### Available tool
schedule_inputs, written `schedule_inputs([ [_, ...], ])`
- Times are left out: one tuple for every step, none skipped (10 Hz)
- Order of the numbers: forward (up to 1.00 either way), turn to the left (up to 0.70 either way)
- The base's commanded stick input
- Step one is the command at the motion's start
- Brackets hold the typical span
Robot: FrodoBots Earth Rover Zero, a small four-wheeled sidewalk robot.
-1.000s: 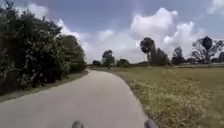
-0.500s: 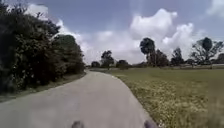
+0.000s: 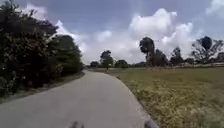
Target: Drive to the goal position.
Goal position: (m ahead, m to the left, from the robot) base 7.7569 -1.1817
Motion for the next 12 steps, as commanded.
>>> schedule_inputs([
  [0.85,0.00],
  [0.85,0.00],
  [0.85,0.00],
  [0.85,0.00],
  [0.85,0.00],
  [0.85,0.00],
  [0.85,0.00],
  [0.85,0.00],
  [0.85,0.00],
  [0.85,0.00],
  [0.85,0.00],
  [0.85,0.00],
])
